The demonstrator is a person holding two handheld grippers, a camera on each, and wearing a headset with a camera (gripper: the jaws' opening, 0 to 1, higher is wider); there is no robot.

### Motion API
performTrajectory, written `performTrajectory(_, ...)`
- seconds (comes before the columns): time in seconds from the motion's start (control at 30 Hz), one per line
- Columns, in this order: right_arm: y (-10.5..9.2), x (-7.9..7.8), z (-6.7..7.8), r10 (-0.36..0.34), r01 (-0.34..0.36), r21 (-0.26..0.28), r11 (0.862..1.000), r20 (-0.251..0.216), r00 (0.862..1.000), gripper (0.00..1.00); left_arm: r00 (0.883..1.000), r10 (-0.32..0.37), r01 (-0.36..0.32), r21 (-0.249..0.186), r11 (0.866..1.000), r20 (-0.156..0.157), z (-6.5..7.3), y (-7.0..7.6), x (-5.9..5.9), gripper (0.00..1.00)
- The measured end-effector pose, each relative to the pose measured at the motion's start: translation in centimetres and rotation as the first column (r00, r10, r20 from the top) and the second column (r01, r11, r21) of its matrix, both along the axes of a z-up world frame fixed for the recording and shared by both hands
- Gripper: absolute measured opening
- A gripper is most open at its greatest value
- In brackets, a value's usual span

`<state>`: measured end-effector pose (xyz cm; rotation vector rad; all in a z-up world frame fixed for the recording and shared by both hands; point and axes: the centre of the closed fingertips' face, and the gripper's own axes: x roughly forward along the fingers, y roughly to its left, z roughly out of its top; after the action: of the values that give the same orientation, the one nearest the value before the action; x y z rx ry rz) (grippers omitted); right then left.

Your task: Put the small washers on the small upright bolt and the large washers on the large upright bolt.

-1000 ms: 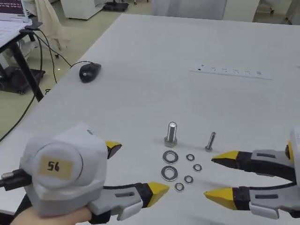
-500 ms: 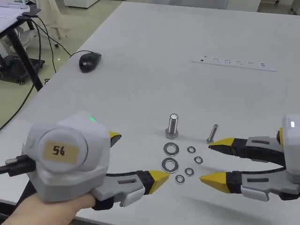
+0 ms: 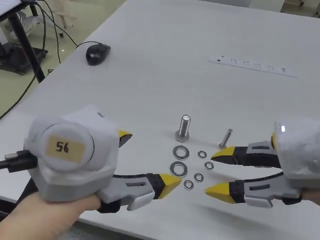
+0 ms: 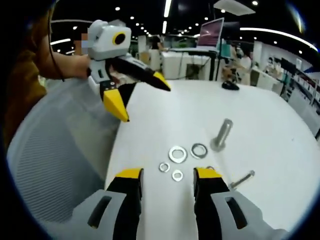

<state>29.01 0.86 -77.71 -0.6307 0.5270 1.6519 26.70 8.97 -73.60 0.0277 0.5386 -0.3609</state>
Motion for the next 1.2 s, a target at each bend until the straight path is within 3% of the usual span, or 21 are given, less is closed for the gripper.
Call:
performTrajectory(0.2,1.1,-0.7,-1.2,0.090,-0.085,-0.100,0.991,0.039,0.995,0.40,1.000,-0.007,0.007,-0.007,1.000,0.020,0.4,-0.2,0.0,0.72)
performTrajectory(0.37,1.1,-1.1,-2.7,0.181,-0.159,-0.230,0.960,0.077,0.981,0.35,1.000,-0.017,0.017,-0.013,1.000,0.022,0.5,-0.5,-0.1,0.72)
performTrajectory(0.53,1.5,-0.9,-3.4,0.208,-0.172,-0.286,0.943,0.100,0.973,0.31,0.999,-0.025,0.026,-0.010,1.000,0.029,1.0,-0.4,0.0,0.72)
performTrajectory(0.73,1.4,-0.8,-4.5,0.223,-0.178,-0.359,0.916,0.090,0.971,0.28,1.000,-0.026,0.026,-0.018,0.999,0.015,0.5,-0.5,-0.1,0.72)
performTrajectory(1.2,1.8,-1.1,-4.7,0.249,-0.199,-0.406,0.892,0.073,0.966,0.19,0.999,-0.042,0.043,-0.028,0.999,0.022,0.5,-0.8,0.1,0.72)
